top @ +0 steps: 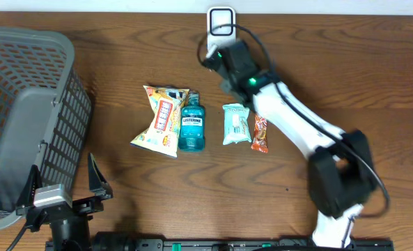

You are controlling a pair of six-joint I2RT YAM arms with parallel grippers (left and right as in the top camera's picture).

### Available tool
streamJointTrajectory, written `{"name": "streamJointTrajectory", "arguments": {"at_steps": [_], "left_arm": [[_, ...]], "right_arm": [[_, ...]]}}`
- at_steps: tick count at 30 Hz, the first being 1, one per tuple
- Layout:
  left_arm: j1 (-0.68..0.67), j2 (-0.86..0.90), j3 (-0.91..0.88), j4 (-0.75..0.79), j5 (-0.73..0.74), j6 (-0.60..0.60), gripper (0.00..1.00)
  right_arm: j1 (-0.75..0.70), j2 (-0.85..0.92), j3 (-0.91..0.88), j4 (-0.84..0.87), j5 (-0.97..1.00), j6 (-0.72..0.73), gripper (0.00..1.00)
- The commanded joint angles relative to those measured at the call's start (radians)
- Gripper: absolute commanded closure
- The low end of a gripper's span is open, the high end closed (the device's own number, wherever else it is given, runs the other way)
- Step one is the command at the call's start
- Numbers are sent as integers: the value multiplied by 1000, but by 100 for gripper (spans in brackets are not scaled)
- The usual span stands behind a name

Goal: Scan the item barcode
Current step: 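Lift the Kleenex pack and carry it to the table's right edge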

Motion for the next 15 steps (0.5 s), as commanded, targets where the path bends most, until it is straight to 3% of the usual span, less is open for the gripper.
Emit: {"name": "streamJointTrajectory", "arguments": {"at_steps": [1, 10, 15], "left_arm": [[3, -1, 2, 1, -13, 14, 2], [3, -1, 2, 1, -13, 14, 2], [3, -1, 2, 1, -13, 14, 2]], "right_arm": [[-7, 120, 123, 45, 256, -247, 99], [-11, 420, 417, 283, 479, -742, 99], [-14, 472, 441, 365, 486, -821, 99]]}}
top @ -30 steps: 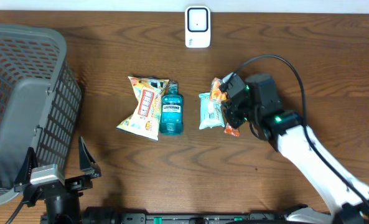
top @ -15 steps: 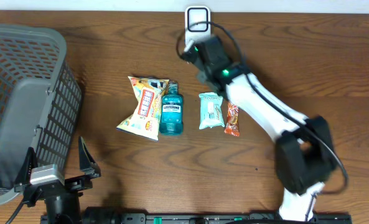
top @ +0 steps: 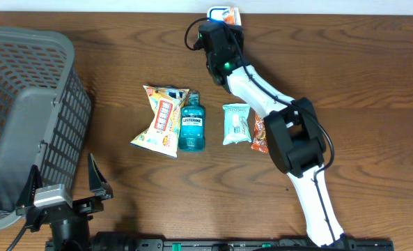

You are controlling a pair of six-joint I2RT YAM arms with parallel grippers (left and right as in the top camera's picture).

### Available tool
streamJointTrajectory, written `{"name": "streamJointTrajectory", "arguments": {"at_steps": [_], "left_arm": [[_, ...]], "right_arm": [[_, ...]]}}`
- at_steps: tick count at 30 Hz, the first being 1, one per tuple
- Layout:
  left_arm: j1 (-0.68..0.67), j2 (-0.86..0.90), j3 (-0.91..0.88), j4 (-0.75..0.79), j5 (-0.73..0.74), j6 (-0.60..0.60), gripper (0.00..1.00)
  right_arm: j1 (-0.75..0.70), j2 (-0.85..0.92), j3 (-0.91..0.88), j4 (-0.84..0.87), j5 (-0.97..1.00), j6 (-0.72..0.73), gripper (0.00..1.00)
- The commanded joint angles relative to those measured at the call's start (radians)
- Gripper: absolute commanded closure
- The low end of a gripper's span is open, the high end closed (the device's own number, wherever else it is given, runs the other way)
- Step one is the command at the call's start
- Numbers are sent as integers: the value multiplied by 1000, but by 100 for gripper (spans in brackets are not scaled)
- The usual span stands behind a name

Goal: Scan the item barcode
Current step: 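Lift the Kleenex pack and carry it to the table's right edge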

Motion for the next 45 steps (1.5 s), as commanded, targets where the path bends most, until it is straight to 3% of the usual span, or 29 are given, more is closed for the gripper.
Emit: {"name": "streamJointTrajectory", "arguments": {"at_steps": [1, 7, 12, 20, 25, 32, 37, 45], "left_arm": [[3, -1, 2, 1, -13, 14, 2], [3, -1, 2, 1, -13, 14, 2], [3, -1, 2, 1, -13, 14, 2], [3, -1, 2, 1, -13, 14, 2], [3, -1, 2, 1, -13, 14, 2], [3, -1, 2, 1, -13, 14, 2], [3, -1, 2, 1, -13, 14, 2], [3, -1, 2, 1, -13, 14, 2]], "right_arm": [[-7, 16, 31, 10, 58, -138, 99], [-11, 16, 31, 10, 45, -124, 99], [2, -37, 31, 7, 77, 91, 99], [-54, -292, 31, -391, 14, 417, 99], [-214, -417, 31, -652, -164, 665, 99], [-524, -425, 13, -842, -426, 912, 99], [-755, -402, -83, -838, -534, 957, 99], [-1024, -401, -287, -673, -534, 993, 95]]}}
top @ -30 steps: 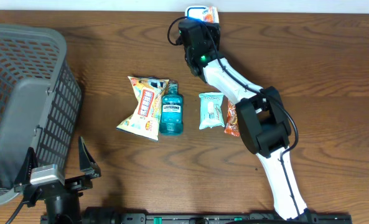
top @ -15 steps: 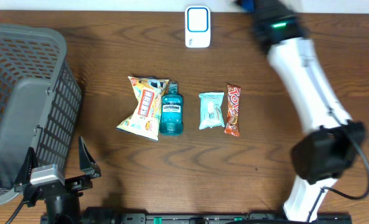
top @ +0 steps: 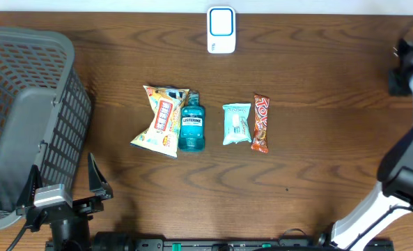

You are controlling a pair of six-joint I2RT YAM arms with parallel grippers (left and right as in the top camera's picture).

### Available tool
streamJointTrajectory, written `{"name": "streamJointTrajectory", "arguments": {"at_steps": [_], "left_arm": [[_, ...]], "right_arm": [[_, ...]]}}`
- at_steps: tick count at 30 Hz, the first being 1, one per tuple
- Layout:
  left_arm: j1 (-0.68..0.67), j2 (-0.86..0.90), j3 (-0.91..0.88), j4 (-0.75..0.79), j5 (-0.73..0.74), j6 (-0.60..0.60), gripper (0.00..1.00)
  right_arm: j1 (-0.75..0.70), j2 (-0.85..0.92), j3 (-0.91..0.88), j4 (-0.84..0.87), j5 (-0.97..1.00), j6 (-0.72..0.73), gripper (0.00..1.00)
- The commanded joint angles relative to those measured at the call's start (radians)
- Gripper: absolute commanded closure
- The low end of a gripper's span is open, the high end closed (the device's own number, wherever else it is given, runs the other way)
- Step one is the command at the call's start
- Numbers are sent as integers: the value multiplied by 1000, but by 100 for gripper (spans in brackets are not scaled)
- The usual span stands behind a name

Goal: Scan the item barcode
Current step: 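Lift the Kleenex pack and carry it to the table's right edge, then return the right gripper to the items and reach for the chocolate bar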

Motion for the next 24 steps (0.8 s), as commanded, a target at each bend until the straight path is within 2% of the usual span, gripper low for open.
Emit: {"name": "streamJointTrajectory", "arguments": {"at_steps": [1, 3, 6, 13, 15, 17, 20, 24], "left_arm": [[3, -1, 2, 1, -13, 14, 2], [3, -1, 2, 1, -13, 14, 2], [3, -1, 2, 1, -13, 14, 2], [3, -1, 2, 1, -13, 14, 2], [3, -1, 2, 1, -13, 14, 2], [3, -1, 2, 1, -13, 14, 2], [3, -1, 2, 1, -13, 14, 2], [3, -1, 2, 1, -13, 14, 2]], "right_arm": [[-92, -4, -64, 65, -25, 87, 95], [-135, -4, -84, 93, -27, 146, 97], [-187, -4, -103, 114, -78, 159, 97], [-243, -14, -102, 113, -281, 204, 83], [-234, -42, -99, 112, -396, 233, 76], [-223, -82, -89, 113, -535, 238, 62], [-202, -158, -69, 126, -747, 243, 55], [-167, -282, -63, 150, -1003, 382, 51]]}}
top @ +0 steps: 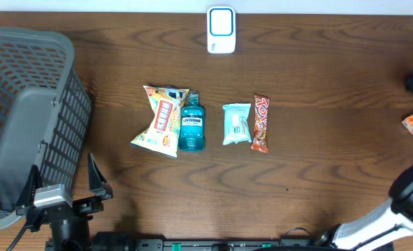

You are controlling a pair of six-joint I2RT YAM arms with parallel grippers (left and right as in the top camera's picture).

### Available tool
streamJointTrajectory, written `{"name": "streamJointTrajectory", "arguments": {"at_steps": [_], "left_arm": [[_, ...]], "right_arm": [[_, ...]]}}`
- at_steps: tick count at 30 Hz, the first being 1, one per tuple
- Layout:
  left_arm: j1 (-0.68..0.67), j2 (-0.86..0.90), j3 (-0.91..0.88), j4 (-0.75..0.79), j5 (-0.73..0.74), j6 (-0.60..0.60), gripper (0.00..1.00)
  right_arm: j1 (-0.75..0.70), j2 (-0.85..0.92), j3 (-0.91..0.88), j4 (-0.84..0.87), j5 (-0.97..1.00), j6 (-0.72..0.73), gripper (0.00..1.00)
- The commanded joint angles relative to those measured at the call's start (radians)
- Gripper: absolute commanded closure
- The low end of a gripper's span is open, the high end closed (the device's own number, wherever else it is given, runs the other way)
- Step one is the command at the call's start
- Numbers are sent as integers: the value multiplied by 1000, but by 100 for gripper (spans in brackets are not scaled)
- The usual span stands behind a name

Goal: Scan the item barcode
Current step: 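Return the right gripper to the items and reach for the chocolate bar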

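The white scanner with a blue face stands at the table's far edge, nothing in front of it. A small orange packet lies at the table's right edge, apart from any gripper. Just above it a dark bit of my right gripper shows at the frame edge, its jaws hidden. My left gripper rests open at the near left, holding nothing.
In a row mid-table lie a yellow chips bag, a blue Listerine bottle, a teal packet and an orange-red candy bar. A grey mesh basket fills the left side. The right arm's white link crosses the near right corner.
The orange packet now lies on the table at the right edge, where none showed before. My right gripper has shifted slightly lower and further out of frame. The left arm is unchanged.
My right gripper first hovered just below the scanner. Then it was at the scanner with an orange packet showing by it. Later it stood at the far right edge of the table, and now the orange packet lies there by itself.
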Motion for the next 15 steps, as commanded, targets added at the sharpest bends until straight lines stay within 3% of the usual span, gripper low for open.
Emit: {"name": "streamJointTrajectory", "arguments": {"at_steps": [1, 4, 8, 10, 15], "left_arm": [[3, -1, 2, 1, -13, 14, 2], [3, -1, 2, 1, -13, 14, 2], [3, -1, 2, 1, -13, 14, 2], [3, -1, 2, 1, -13, 14, 2], [3, -1, 2, 1, -13, 14, 2]], "right_arm": [[44, -165, 35, -10, -358, 161, 44], [112, -221, 34, -82, -402, 227, 24], [274, -232, 32, -208, -396, 240, 14], [378, -224, 20, -254, -343, 236, 4], [619, -183, -10, -269, -146, 237, 1]]}}
